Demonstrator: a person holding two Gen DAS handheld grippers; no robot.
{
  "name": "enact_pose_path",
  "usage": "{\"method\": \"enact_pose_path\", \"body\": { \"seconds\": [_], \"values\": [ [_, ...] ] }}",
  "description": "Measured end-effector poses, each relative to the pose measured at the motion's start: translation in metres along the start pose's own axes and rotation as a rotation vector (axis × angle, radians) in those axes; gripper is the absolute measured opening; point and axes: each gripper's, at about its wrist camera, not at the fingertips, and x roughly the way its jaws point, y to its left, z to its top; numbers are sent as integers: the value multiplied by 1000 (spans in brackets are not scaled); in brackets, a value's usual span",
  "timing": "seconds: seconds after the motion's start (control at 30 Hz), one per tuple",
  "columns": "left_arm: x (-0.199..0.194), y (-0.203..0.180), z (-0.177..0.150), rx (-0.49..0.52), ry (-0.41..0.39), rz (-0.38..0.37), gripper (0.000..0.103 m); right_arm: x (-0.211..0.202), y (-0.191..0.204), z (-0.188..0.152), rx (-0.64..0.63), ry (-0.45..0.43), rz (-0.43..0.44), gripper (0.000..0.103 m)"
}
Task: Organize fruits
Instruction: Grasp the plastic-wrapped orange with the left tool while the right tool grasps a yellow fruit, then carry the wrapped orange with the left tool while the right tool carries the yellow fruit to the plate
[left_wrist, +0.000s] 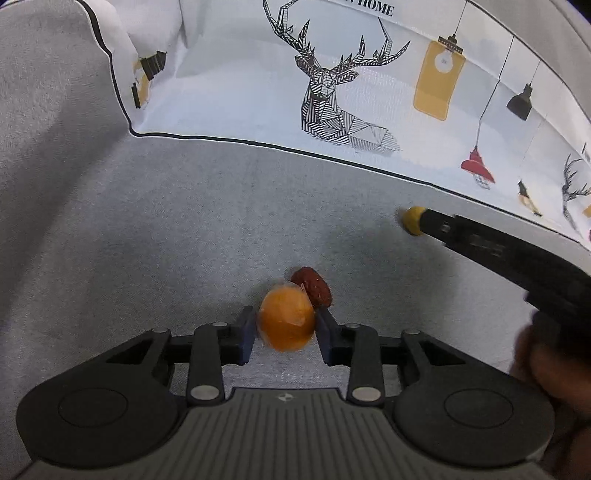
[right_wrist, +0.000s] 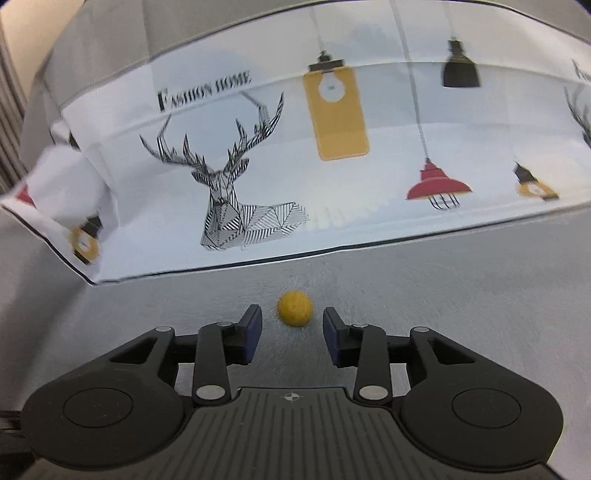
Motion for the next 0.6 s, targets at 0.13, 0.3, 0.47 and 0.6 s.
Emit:
{"method": "enact_pose_path", "body": {
  "seconds": [0.13, 0.3, 0.47, 0.6],
  "values": [
    [1, -1, 0, 2, 9, 9, 38, 19, 5, 1, -37, 10, -12, 42],
    [7, -5, -2, 21, 28, 24, 39, 33, 10, 1, -86, 25, -19, 27],
    [6, -5, -1, 17, 26, 29, 36, 27, 12, 3, -88, 10, -14, 26],
    [3, -3, -3, 1, 23, 34, 36, 13, 12, 7, -76, -14, -2, 27]
  ]
}}
